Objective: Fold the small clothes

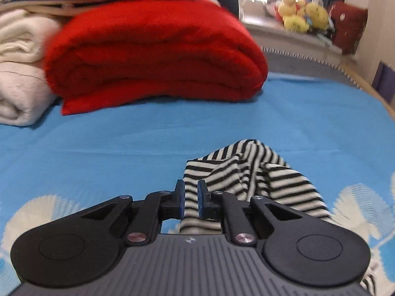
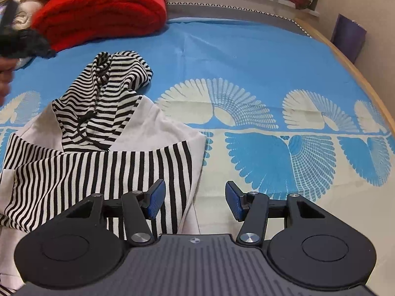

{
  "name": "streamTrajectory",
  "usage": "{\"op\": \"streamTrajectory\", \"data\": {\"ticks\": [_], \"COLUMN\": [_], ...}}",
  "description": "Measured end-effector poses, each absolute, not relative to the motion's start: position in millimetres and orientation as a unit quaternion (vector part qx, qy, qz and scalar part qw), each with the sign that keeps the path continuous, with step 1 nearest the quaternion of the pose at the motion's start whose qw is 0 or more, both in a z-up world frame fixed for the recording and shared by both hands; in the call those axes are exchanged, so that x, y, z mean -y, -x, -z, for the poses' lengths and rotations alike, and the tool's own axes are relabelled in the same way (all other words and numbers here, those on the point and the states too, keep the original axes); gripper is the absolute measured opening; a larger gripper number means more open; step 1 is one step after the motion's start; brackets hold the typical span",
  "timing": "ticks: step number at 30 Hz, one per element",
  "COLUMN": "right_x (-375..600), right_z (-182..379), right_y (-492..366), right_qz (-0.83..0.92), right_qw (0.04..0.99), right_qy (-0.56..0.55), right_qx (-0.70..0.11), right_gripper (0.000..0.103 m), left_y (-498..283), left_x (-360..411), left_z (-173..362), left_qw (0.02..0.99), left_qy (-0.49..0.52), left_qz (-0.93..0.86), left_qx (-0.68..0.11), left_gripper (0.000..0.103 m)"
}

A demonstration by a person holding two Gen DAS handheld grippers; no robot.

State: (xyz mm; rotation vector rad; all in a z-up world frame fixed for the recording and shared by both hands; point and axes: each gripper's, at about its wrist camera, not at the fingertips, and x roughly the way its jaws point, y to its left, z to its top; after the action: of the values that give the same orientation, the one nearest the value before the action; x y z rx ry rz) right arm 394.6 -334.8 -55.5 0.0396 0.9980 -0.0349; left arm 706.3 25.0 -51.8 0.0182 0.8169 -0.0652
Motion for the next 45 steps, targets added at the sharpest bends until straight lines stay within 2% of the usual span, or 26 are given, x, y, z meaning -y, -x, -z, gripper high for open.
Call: {"op": "streamTrajectory", "data": {"ticks": [3,6,8,9,14,16,17,18,19,20,25,30,33,37,41,42,44,45], "right_x": [332,331,332,332,332,333,334,334,335,335,347,360,367,374,380,379,376,374], "right_z": [59,62,66,68,69,71,71,71,71,70,62,48,39,30,22,21,21,23], "right_y": [-396,-398,-401,-402,-403,-404,-404,-405,-405,-404,-402,-402,-401,-394,-385,-383,-380,-380], "right_qz": [0.015,0.028,0.035,0.035,0.036,0.037,0.037,0.037,0.036,0.035,0.039,0.047,0.053,0.054,0.052,0.047,0.039,0.033], "right_qw": [0.877,0.879,0.878,0.877,0.879,0.878,0.877,0.877,0.877,0.877,0.881,0.885,0.889,0.891,0.890,0.889,0.885,0.882], "right_qy": [-0.010,-0.007,-0.008,-0.009,0.007,0.008,0.007,0.007,0.007,0.007,-0.009,-0.047,-0.069,-0.104,-0.149,-0.158,-0.173,-0.184], "right_qx": [-0.481,-0.476,-0.478,-0.480,-0.476,-0.477,-0.479,-0.480,-0.480,-0.479,-0.472,-0.461,-0.450,-0.438,-0.429,-0.427,-0.430,-0.432], "right_gripper": [0.055,0.055,0.055,0.055,0.055,0.055,0.055,0.055,0.055,0.055,0.055,0.055,0.055,0.055,0.055,0.055,0.055,0.055], "left_y": [-748,-783,-805,-815,-842,-848,-848,-847,-844,-841,-790,-661,-565,-446,-386,-383,-389,-396], "left_x": [-24,-26,-29,-31,-30,-22,-14,-7,1,7,13,16,7,-19,-52,-65,-90,-99], "left_z": [77,100,118,127,151,156,157,157,156,152,106,60,47,40,47,42,34,35], "left_qw": [0.911,0.905,0.895,0.888,0.877,0.877,0.880,0.883,0.885,0.885,0.912,0.923,0.914,0.879,0.829,0.843,0.868,0.873], "left_qy": [0.011,0.040,0.066,0.078,0.110,0.094,0.065,0.036,0.017,-0.001,-0.034,-0.030,-0.034,-0.080,-0.118,-0.093,0.002,0.052], "left_qz": [0.028,0.016,0.002,-0.003,-0.012,-0.009,-0.011,0.001,0.016,0.029,0.081,0.179,0.227,0.267,0.255,0.229,0.181,0.158], "left_qx": [-0.412,-0.422,-0.441,-0.453,-0.467,-0.472,-0.470,-0.468,-0.466,-0.464,-0.400,-0.338,-0.334,-0.386,-0.483,-0.477,-0.462,-0.459], "left_gripper": [0.011,0.023,0.053,0.055,0.054,0.053,0.048,0.037,0.011,0.006,0.005,0.005,0.005,0.005,0.017,0.020,0.043,0.043]}}
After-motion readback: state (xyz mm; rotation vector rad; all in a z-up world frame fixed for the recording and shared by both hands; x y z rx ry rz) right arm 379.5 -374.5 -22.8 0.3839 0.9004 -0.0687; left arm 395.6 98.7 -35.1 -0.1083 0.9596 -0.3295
